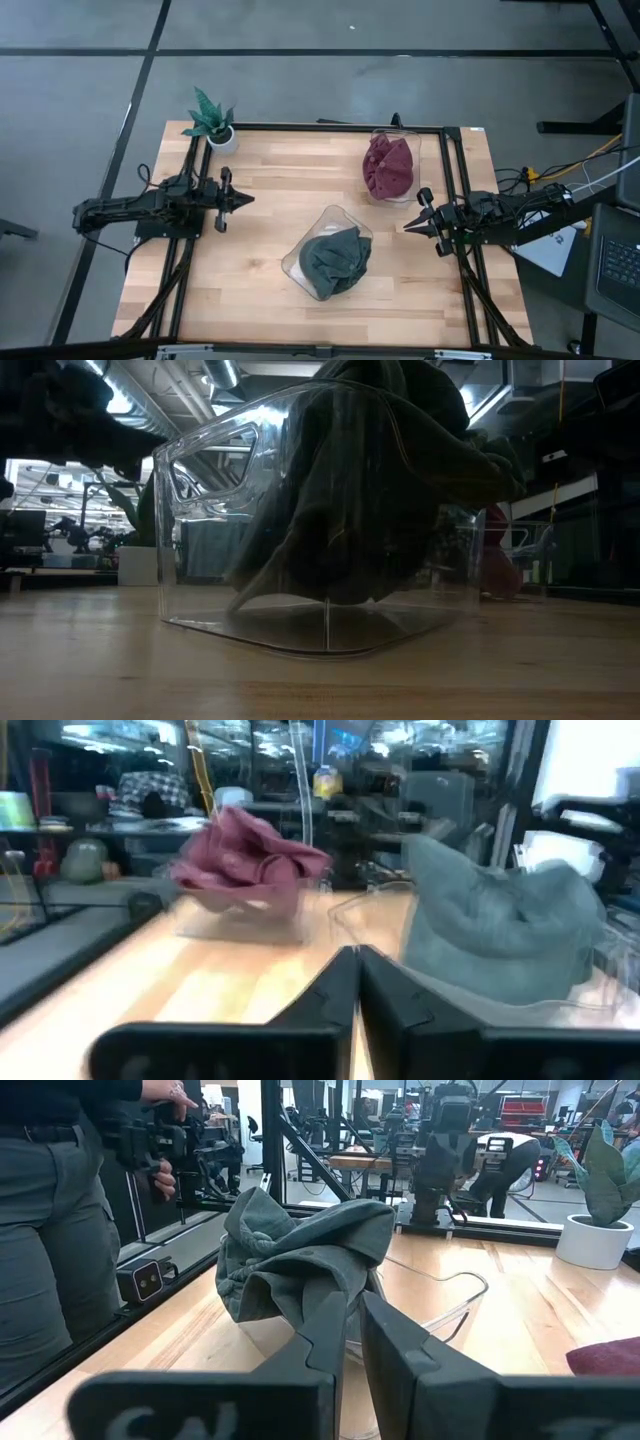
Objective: Pick & Place hat
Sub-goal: Return to Home Position
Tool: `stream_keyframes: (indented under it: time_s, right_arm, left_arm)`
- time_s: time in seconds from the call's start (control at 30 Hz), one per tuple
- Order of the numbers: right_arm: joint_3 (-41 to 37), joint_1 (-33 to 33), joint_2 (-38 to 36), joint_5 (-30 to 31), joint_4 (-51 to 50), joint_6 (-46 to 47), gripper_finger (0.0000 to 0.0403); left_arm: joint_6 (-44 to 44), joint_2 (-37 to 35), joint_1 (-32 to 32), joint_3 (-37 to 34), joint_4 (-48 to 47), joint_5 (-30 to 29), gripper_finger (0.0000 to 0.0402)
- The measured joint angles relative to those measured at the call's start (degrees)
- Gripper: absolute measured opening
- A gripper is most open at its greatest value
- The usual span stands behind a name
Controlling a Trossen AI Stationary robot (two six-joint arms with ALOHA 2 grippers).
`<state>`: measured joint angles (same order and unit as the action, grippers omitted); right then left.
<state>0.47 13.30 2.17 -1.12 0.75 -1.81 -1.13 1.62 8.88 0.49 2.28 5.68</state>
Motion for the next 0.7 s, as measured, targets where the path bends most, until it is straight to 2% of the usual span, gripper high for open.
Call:
stream_keyframes:
  time_s: [0.27,0.5,0.7]
  right_arm:
    - [0.00,0.00,0.00,0.00,-0.02,0.02,0.0036]
    - [0.00,0.00,0.00,0.02,-0.02,0.01,0.0036]
    - [0.00,0.00,0.00,0.02,0.00,0.04,0.0036]
  left_arm:
    - [-3.54,-1.63,0.14,0.00,-0.65,-1.30,0.0002]
    - [-3.21,-1.48,1.37,0.00,-1.48,-5.96,0.0007]
    - [-2.18,-0.95,1.38,0.00,-1.48,-6.17,0.0006]
